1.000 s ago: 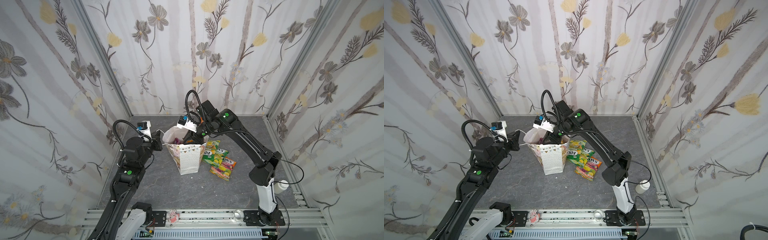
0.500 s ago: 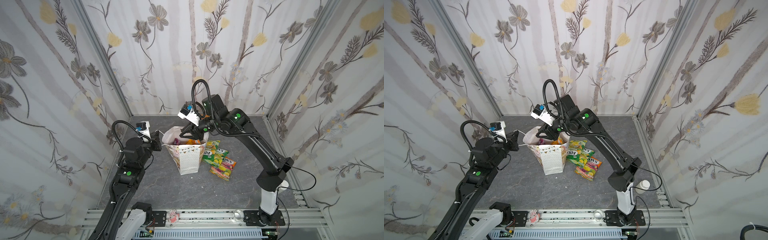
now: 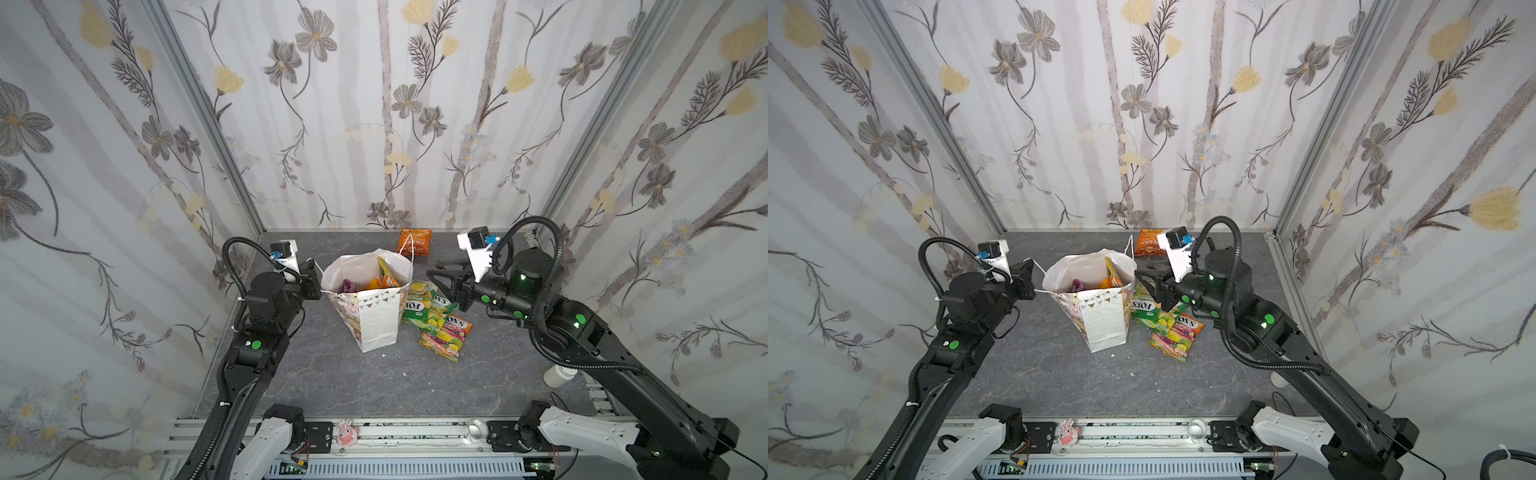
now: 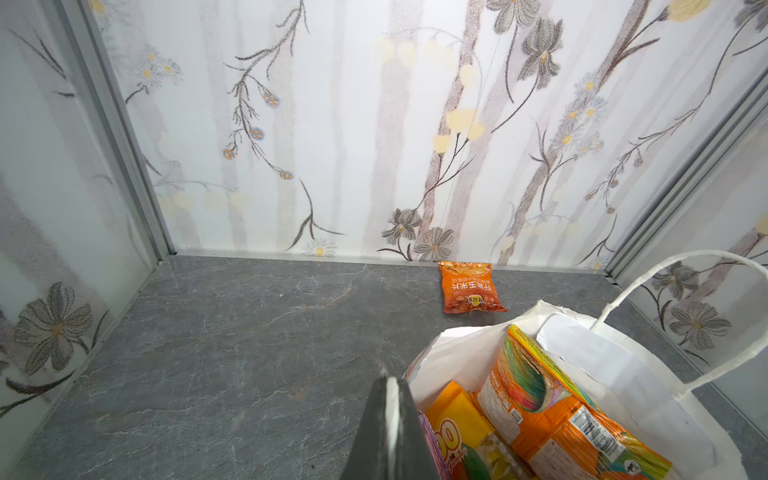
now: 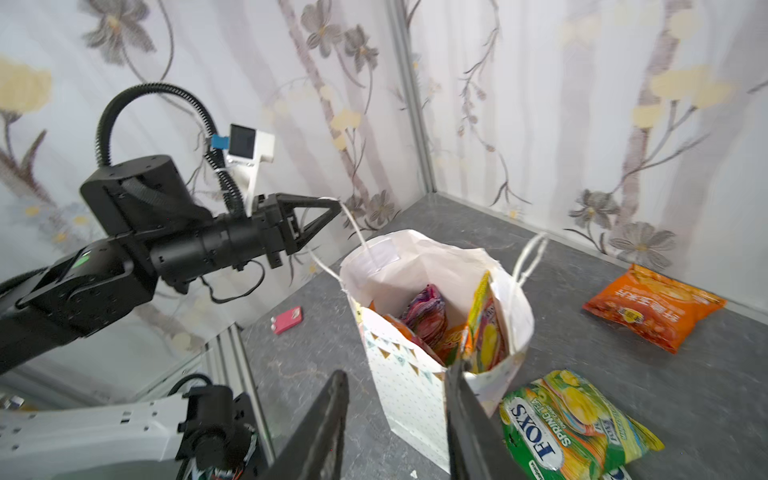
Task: Place the snacks into the paper bag
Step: 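Withdraw the right gripper from the paper bag toward the candy pile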
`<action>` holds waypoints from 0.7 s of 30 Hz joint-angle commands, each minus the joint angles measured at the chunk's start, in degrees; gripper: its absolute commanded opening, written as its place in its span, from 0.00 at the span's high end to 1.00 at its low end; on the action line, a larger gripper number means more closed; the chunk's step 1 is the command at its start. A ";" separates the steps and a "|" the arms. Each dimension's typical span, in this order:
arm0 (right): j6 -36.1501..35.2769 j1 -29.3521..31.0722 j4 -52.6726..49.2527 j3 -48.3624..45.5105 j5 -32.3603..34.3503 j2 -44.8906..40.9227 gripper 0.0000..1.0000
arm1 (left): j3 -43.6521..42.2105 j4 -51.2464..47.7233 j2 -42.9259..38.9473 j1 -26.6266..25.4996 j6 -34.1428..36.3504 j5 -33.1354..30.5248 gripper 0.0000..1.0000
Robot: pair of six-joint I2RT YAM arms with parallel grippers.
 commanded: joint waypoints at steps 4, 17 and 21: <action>10.17 -5.17 0.25 -13.60 10.93 -8.35 0.56 | 1.40 0.60 1.63 0.23 1.63 -3.55 1.00; 18.83 -13.86 -2.02 -31.91 11.69 -12.21 0.43 | 1.28 -0.35 1.04 1.44 1.51 -9.68 1.00; 22.41 -14.66 -2.06 -36.36 10.24 -14.17 0.43 | 0.34 -0.38 -0.03 1.82 1.64 -10.46 1.00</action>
